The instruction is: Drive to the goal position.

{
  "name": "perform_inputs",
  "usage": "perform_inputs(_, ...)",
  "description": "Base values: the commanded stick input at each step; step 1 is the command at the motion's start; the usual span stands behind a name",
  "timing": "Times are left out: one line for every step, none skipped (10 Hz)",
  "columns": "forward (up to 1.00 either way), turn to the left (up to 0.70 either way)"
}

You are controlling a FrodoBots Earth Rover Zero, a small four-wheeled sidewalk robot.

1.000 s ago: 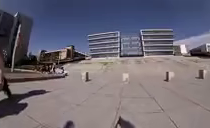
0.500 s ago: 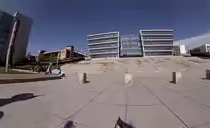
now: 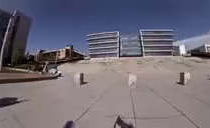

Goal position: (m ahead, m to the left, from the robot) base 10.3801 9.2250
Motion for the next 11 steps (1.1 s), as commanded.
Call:
perform_inputs(1.0,0.0)
perform_inputs(1.0,0.0)
perform_inputs(1.0,0.0)
perform_inputs(1.0,0.0)
perform_inputs(1.0,0.0)
perform_inputs(1.0,0.0)
perform_inputs(1.0,0.0)
perform_inputs(1.0,0.0)
perform_inputs(1.0,0.0)
perform_inputs(1.0,0.0)
perform_inputs(1.0,0.0)
